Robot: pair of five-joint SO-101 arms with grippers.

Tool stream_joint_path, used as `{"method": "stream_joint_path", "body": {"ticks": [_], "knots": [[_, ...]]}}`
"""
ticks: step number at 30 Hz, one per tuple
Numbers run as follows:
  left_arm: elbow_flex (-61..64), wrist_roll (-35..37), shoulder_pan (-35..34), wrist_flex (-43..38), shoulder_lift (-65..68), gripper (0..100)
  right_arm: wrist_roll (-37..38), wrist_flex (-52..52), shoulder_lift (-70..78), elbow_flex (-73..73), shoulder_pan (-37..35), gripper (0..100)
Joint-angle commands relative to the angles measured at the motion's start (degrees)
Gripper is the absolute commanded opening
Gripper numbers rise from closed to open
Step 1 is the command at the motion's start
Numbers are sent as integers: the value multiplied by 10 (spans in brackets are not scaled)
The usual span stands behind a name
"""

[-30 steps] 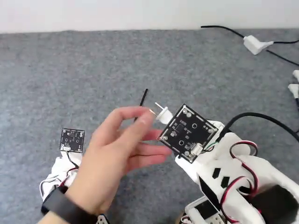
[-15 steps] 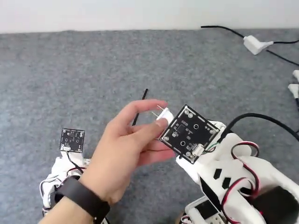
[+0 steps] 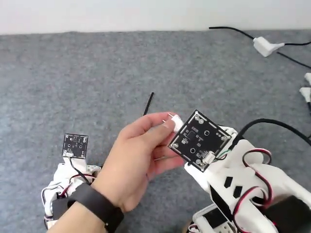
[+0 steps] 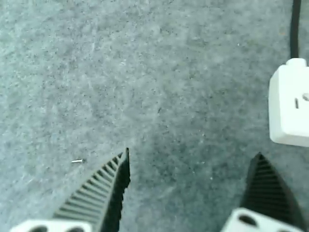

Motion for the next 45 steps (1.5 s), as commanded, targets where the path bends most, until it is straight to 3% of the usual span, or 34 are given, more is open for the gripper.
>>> {"method": "stream_joint_path", "body": {"ticks": [1, 17, 24, 38, 41, 45], "knots": [[-4, 1, 4, -12, -10, 372, -3, 15, 9, -2, 4, 8], [-4, 1, 4, -12, -10, 372, -3, 15, 9, -2, 6, 13], [-4, 1, 4, -12, -10, 372, -8, 13, 9, -2, 7, 129], [-4, 1, 4, -12, -10, 372, -8, 14, 8, -2, 7, 88], [-4, 1, 4, -12, -10, 372, -6, 15, 9, -2, 7, 6], [-4, 1, 4, -12, -10, 372, -6, 15, 9, -2, 7, 4]]}}
